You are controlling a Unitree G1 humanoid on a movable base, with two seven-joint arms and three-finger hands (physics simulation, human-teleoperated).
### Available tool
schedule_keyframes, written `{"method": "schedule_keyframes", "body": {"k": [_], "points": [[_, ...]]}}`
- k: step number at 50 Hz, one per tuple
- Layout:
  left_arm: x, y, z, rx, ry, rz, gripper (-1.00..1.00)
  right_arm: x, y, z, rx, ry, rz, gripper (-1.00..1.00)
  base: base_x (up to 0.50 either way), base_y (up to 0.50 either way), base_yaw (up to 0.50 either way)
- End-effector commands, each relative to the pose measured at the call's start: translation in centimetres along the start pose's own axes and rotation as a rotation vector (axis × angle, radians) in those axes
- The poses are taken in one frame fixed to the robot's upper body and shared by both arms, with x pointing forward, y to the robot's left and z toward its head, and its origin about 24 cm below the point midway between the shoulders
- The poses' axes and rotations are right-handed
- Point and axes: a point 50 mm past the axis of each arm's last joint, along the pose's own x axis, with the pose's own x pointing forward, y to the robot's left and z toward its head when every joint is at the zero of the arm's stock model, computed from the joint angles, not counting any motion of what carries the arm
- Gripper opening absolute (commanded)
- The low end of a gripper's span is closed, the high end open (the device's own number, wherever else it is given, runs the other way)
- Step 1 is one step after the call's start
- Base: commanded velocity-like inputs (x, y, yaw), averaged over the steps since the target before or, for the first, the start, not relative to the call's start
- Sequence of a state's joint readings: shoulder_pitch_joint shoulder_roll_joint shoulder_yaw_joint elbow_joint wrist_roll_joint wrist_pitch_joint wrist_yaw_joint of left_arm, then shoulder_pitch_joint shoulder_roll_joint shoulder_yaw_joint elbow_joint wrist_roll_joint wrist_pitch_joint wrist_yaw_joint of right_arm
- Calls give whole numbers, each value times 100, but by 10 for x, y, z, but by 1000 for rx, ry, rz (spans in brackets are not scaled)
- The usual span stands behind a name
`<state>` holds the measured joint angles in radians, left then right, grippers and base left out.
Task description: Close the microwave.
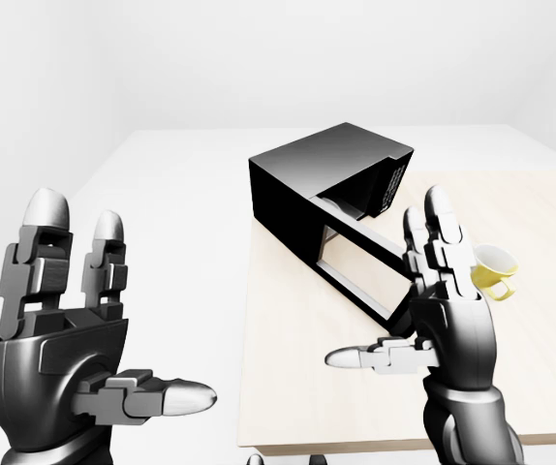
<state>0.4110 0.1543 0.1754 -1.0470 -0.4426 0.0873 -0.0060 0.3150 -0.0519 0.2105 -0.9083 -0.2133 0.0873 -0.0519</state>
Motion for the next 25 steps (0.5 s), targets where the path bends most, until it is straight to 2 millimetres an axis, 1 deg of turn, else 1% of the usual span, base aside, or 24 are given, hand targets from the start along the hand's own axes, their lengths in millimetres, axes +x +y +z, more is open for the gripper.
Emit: {"method": "schedule_keyframes", "body": {"k": [1,6,14,15,22,25], "points": [[0,0,0,9,-9,1,100,-2,9,-9,4,41,35,100,0,0,0],[0,0,0,8,-7,0,100,-3,18,-18,8,81,62,100,0,0,0],[0,0,0,8,-5,1,100,-5,23,-30,11,129,81,100,0,0,0],[0,1,0,7,-6,2,100,-5,25,-36,9,151,85,100,0,0,0],[-1,0,0,6,1,1,100,-5,28,-56,6,226,92,100,0,0,0],[-1,0,0,5,4,1,100,-4,29,-59,5,239,93,100,0,0,0]]}}
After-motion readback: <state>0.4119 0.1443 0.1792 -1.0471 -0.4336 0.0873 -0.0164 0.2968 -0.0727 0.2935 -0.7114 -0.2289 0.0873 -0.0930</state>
